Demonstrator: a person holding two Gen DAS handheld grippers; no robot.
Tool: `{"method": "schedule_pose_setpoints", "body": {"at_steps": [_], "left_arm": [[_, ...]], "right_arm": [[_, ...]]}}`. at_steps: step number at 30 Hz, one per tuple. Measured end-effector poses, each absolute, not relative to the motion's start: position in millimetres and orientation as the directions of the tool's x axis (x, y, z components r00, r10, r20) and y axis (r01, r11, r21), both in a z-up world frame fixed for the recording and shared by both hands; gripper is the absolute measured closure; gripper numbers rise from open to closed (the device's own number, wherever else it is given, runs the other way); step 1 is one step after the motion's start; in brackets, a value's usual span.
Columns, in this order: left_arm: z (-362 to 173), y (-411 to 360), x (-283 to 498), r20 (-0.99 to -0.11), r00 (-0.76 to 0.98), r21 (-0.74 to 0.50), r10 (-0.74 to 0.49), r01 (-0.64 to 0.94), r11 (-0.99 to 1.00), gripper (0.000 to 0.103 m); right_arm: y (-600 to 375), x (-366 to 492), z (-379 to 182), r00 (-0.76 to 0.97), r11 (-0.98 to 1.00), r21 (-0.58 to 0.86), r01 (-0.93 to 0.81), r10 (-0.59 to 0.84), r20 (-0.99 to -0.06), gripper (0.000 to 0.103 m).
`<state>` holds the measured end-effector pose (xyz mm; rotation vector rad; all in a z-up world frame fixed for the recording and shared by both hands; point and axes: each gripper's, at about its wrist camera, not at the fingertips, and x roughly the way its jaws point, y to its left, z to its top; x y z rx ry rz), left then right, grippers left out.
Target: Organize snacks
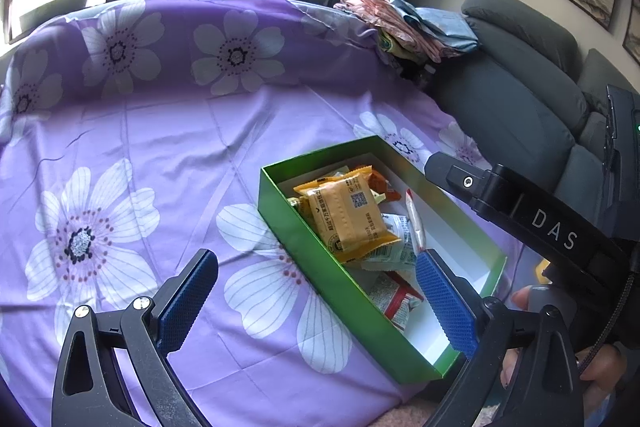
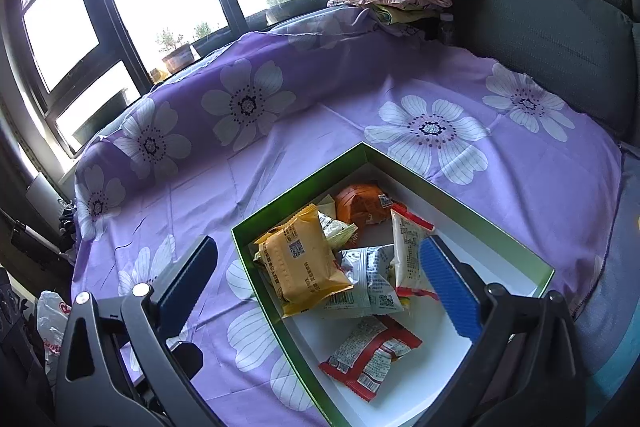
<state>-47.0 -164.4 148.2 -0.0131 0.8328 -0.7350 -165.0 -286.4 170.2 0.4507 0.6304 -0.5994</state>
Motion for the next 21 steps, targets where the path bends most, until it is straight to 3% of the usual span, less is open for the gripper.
{"method": "schedule_pose_setpoints", "body": {"at_steps": [21], "left_arm": [[149.2, -164.1, -47.4, -0.667, 0.430, -0.297, -0.609, 0.597, 0.745, 0.004]], "right_arm": [[-281.7, -167.3, 174.2, 0.637, 0.737, 0.172, 0.654, -0.412, -0.652, 0.001]]}}
